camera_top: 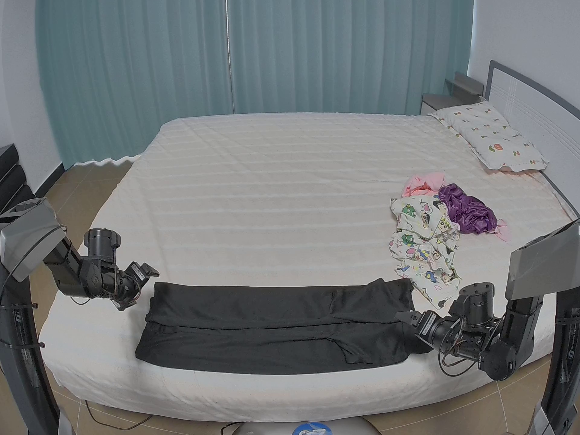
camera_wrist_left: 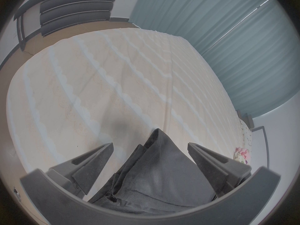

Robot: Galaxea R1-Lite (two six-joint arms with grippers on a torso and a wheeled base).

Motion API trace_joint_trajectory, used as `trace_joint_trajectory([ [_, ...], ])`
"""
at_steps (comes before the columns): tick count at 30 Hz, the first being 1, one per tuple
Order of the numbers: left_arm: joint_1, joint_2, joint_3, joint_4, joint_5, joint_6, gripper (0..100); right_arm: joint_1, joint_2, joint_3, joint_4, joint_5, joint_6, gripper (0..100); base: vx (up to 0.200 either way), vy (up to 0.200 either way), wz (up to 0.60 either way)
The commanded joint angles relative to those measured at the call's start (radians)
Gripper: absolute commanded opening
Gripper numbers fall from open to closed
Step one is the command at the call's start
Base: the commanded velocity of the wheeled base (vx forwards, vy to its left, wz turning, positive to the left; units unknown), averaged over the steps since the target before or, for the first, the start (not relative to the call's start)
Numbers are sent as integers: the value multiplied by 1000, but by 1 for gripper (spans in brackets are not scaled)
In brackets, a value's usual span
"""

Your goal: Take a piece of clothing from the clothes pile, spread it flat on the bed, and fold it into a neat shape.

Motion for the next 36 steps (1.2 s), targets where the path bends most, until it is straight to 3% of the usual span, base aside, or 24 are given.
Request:
trace_joint_trajectory([
  [1, 2, -2, 10, -1, -16, 3, 100, 0, 0, 0, 0, 0, 0, 100, 0, 0, 0],
  [6, -4, -11, 19, 2, -64, 8, 100, 0, 0, 0, 0, 0, 0, 100, 0, 0, 0],
  [11, -38, -31, 88, -1, -102, 128, 100, 0, 3, 0, -3, 0, -1, 100, 0, 0, 0],
  [18, -73, -29, 96, 1, -88, 122, 100, 2, 3, 0, -5, 0, -1, 100, 0, 0, 0],
  [27, -73, -72, 159, -25, -114, 141, 100, 3, 3, 0, -5, 0, -1, 100, 133, 0, 0],
  [30, -75, -65, 195, -82, -130, 186, 100, 7, 1, 0, -5, 0, -3, 100, 0, 0, 0],
  [36, -98, -59, 300, -122, -130, 369, 100, 7, 3, 0, -5, 0, -3, 100, 0, 0, 0],
])
